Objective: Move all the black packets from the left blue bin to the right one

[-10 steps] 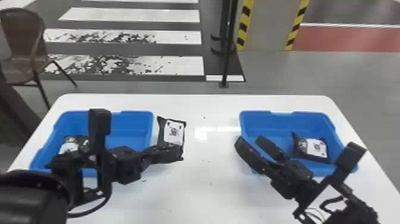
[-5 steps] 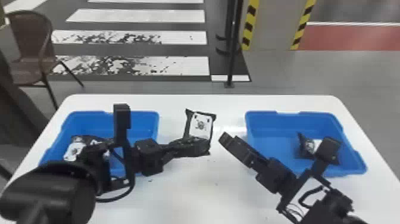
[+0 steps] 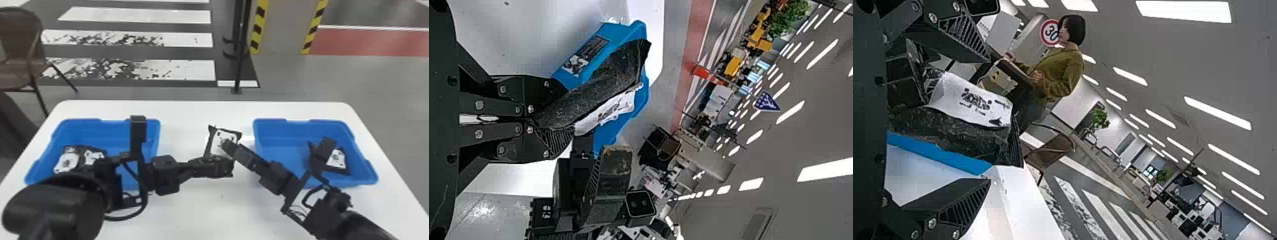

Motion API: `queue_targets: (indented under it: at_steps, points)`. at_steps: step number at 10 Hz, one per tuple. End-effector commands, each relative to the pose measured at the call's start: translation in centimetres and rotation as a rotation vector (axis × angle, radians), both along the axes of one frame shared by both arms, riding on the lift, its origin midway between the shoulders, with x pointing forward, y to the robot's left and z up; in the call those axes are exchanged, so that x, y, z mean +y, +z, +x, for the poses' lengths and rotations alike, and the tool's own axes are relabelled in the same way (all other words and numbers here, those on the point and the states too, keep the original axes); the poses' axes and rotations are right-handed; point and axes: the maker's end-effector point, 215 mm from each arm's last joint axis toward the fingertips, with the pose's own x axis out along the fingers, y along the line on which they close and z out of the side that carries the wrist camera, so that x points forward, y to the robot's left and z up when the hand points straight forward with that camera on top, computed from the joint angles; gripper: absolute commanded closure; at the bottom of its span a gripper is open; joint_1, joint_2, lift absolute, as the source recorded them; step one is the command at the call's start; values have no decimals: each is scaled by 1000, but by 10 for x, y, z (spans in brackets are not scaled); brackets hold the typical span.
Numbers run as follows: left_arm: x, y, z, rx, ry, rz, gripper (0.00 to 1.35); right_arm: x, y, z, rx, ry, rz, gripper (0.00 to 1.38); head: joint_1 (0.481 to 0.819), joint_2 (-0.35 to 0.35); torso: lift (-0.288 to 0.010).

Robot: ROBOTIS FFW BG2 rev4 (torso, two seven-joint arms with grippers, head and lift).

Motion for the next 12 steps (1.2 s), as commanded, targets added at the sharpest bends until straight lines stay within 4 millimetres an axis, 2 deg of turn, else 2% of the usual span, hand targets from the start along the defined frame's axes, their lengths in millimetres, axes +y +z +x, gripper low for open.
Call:
queue_targets:
  at_steps: [1, 2, 3, 4, 7, 8, 9, 10, 11, 12]
  points:
    - [-6, -3, -6, 12, -15, -2, 1159, 0, -1, 3, 5, 3, 5, 183, 695, -62, -140]
    - [-10, -6, -10, 24, -26, 1, 1159, 8, 2, 4, 6, 9, 33, 395, 695, -66, -140]
    - [-13, -6, -11, 27, -33, 1, 1159, 10, 4, 6, 14, 4, 67, 923, 695, -68, -140]
    - [-15, -6, -12, 28, -37, 1, 1159, 12, 3, 5, 17, 6, 70, 1240, 695, -66, -140]
    - [-12, -2, -10, 28, -25, -14, 1147, 18, 9, -2, 12, -2, 114, 1277, 695, -64, -140]
    - [-12, -1, -10, 40, -20, -31, 938, 18, 12, -2, 15, -1, 136, 1277, 695, -61, -140]
    - [-10, -5, -13, 67, -17, -29, 499, 14, 18, 1, 9, -10, 154, 1277, 695, -57, -140]
    - [-3, -7, -11, 71, -1, -31, 168, 3, 20, 6, -5, -32, 142, 1277, 695, -56, -140]
    - [6, -4, -6, 59, 25, -46, 93, -14, 21, 14, -18, -64, 121, 1277, 695, -59, -140]
    - [18, 0, -3, 44, 53, -59, 124, -42, 18, 26, -32, -114, 77, 1277, 695, -66, -140]
